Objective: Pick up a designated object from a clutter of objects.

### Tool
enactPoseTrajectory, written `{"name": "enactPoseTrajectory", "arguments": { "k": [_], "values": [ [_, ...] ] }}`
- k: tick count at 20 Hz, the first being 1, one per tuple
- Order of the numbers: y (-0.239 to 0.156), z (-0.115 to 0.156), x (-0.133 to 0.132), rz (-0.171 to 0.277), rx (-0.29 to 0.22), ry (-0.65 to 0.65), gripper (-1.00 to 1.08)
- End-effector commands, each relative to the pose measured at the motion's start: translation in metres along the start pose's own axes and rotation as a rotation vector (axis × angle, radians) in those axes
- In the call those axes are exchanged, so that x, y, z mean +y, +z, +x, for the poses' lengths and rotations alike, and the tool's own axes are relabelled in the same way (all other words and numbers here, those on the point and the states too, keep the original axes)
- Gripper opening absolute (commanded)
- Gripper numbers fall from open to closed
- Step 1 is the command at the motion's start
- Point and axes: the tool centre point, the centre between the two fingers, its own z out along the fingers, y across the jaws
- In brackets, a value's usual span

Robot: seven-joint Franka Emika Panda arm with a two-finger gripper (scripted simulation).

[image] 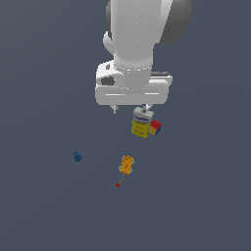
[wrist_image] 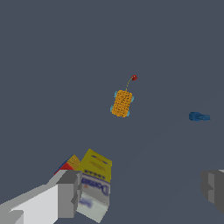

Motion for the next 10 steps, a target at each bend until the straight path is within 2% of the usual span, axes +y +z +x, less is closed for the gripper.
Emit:
{"name": "enactPoseTrajectory", "arguments": {
  "k": [1, 10],
  "values": [
    [0.000, 0.000, 0.000, 0.000, 0.000, 0.000, 1.00],
    [-0.004, 0.003, -0.015, -0.029, 0.007, -0.025, 1.00]
  ]
}}
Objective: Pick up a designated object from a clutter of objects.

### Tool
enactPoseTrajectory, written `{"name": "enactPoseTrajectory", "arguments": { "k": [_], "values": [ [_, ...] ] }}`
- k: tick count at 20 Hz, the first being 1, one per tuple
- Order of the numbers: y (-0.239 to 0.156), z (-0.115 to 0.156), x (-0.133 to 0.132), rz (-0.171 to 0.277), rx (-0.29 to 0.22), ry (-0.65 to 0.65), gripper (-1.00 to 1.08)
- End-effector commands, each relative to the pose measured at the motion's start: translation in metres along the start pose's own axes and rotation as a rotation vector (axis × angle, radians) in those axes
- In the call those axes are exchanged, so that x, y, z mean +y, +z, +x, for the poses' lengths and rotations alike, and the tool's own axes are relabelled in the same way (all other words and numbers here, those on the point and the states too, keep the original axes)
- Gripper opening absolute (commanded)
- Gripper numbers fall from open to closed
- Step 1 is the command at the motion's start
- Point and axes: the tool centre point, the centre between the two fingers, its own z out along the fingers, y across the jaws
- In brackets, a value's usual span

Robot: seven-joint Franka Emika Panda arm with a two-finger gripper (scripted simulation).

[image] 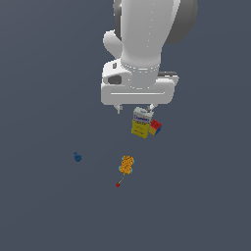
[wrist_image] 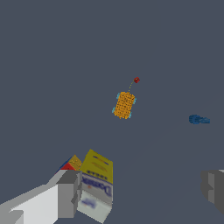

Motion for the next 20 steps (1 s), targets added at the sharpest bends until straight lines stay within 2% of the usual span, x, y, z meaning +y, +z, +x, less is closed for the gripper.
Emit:
{"name": "enactPoseTrajectory", "arguments": {
  "k": [1, 10, 20],
  "values": [
    [-0.001, 0.001, -0.002, -0.006, 0.001, -0.001, 1.00],
    [0.003, -0.003, -0.005, -0.003, 0.002, -0.039, 1.00],
    [0.023, -0.020, -0.018, 0.003, 0.006, -0.218, 1.00]
  ]
}}
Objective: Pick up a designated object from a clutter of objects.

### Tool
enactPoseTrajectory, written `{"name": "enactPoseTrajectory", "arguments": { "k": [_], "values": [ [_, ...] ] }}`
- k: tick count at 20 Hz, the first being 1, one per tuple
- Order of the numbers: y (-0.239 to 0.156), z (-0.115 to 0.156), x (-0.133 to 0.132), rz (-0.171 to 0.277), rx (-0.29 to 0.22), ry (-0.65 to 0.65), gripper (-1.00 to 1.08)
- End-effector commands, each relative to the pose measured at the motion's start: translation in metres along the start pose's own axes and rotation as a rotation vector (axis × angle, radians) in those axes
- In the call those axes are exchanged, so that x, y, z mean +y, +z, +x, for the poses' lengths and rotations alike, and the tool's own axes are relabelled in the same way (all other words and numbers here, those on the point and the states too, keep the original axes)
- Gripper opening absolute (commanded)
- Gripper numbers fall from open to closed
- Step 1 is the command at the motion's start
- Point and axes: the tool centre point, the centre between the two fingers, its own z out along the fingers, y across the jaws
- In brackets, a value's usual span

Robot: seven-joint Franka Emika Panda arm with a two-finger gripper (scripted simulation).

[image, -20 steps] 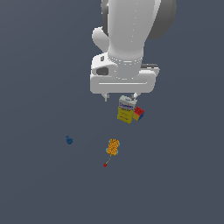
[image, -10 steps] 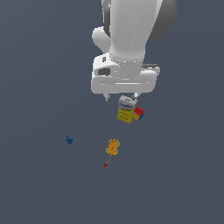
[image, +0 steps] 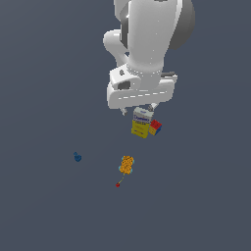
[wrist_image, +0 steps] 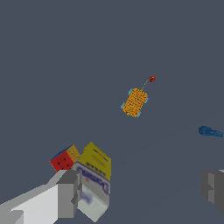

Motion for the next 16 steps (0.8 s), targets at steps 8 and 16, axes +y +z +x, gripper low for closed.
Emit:
{"name": "enactPoseTrajectory", "arguments": {
  "k": [8, 16],
  "values": [
    [0.029, -0.024, -0.022, 0.007, 0.007, -0.257, 1.00],
    [0.053, -0.048, -0.040, 0.010, 0.014, -0.482, 1.00]
  ]
}}
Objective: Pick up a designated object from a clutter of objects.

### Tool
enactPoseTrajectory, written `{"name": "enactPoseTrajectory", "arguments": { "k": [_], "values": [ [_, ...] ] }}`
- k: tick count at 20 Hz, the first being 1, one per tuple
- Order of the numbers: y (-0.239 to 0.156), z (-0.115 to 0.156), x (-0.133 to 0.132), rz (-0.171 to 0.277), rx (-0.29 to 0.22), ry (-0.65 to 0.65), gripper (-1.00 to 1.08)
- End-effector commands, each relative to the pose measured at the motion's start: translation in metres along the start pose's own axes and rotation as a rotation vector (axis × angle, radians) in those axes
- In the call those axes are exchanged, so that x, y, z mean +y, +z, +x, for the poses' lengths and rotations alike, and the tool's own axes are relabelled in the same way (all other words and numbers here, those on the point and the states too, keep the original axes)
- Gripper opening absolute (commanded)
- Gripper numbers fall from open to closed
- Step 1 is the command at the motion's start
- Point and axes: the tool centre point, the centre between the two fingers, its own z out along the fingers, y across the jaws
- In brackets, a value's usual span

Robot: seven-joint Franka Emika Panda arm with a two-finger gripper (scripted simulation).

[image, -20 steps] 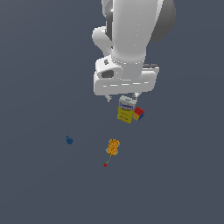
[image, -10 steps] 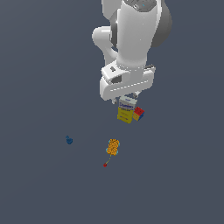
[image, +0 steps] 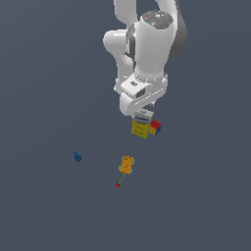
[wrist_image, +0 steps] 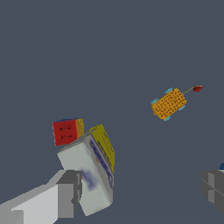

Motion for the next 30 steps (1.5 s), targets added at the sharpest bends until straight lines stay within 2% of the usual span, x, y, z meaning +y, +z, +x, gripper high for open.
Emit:
{"name": "enactPoseTrajectory", "arguments": {
  "k": [1, 8, 15, 21, 30],
  "values": [
    [0.008, -0.005, -0.008, 0.000, 0.002, -0.072, 1.00],
    [0.028, -0.020, -0.029, 0.001, 0.007, -0.258, 1.00],
    [0.041, -0.032, -0.043, 0.000, 0.010, -0.382, 1.00],
    [0.046, -0.037, -0.049, -0.001, 0.011, -0.433, 1.00],
    [0.052, -0.037, -0.049, -0.001, 0.011, -0.435, 1.00]
  ]
}}
